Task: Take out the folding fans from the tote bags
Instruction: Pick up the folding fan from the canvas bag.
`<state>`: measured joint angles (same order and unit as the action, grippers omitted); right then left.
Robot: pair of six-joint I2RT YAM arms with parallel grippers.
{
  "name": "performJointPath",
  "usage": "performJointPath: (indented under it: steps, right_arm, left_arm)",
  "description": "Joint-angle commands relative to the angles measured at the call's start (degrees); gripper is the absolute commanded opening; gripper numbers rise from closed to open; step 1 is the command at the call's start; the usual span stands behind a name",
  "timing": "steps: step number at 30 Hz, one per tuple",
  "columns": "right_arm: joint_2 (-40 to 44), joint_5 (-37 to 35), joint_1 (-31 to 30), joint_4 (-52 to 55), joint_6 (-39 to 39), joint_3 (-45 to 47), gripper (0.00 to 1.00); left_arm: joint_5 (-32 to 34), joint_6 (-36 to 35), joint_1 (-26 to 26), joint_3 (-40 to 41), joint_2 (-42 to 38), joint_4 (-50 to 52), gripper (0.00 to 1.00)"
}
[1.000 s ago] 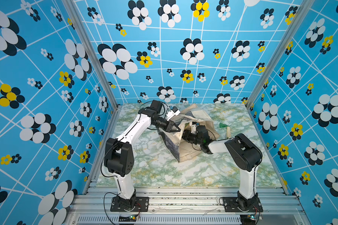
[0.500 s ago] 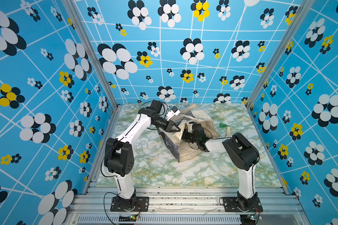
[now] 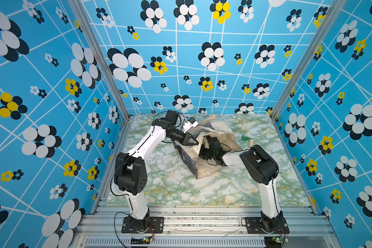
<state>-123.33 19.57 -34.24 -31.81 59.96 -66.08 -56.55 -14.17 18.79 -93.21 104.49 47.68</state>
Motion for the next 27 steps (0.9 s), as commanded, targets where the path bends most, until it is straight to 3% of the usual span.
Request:
performJointPath:
  steps: [1, 11, 18, 27]
  right_arm:
    - [-3.2, -2.1, -0.5, 1.7, 2.2, -2.7, 0.42]
    - [-6.0, -12.0, -0.3, 12.2, 7.7, -7.2, 0.36]
    - [-5.5, -16.4, -0.4, 13.5, 9.2, -5.2, 0.24]
    - [-4.4, -16.9, -0.3, 12.2, 8.4, -3.5, 0.08]
  left_arm:
    - [0.1, 0.4, -0.6, 1.4, -2.5, 0.2, 0.0]
    - [-0.7, -0.5, -0.8, 2.0, -3.8, 1.1, 0.0]
    - [-0.9, -0.5, -0.9, 2.2, -3.7, 1.0, 0.0]
    - [-0.9, -0.2, -1.2, 2.2, -3.2, 0.6, 0.0]
